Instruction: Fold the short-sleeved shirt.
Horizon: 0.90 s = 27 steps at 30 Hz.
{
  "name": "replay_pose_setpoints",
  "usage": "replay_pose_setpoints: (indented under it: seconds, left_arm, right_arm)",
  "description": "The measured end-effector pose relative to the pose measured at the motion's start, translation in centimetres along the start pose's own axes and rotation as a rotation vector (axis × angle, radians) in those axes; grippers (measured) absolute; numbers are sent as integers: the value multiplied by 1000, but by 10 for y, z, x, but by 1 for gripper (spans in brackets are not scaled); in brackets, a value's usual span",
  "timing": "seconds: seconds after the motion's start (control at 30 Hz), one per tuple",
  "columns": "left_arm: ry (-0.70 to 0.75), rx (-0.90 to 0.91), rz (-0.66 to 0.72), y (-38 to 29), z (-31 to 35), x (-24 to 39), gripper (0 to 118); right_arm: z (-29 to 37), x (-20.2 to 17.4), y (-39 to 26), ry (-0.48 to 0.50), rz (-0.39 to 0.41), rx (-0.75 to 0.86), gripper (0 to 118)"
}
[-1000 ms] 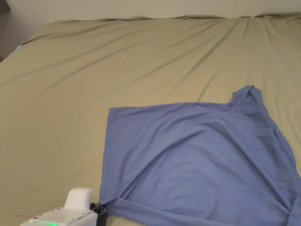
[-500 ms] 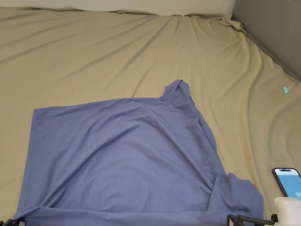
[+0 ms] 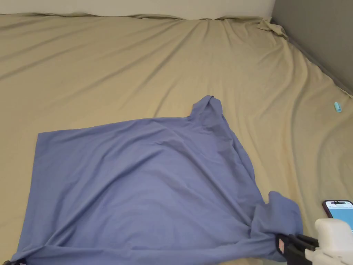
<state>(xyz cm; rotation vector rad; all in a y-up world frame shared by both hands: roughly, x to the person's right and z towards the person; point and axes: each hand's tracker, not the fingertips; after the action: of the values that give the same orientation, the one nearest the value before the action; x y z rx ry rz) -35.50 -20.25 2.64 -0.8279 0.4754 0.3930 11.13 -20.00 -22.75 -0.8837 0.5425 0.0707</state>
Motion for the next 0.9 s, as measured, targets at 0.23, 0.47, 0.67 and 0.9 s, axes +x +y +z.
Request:
replay_pose_setpoints:
  seconds: [0.23, 0.47, 0.67, 0.9]
  left_arm:
    - [16, 27, -50, 72, -16, 0, 3]
    - [60, -56, -84, 128, -96, -4, 3]
    - [92, -134, -100, 134, -142, -1, 3]
    - [69, -130, -13, 122, -142, -17, 91]
  right_arm:
    - [-24, -14, 93, 24, 58, 80, 10]
    - [-131, -33, 163, 7, 154, 23, 10]
    - [-191, -45, 171, -15, 203, -65, 10]
    - [-178, -40, 150, 16, 151, -88, 118]
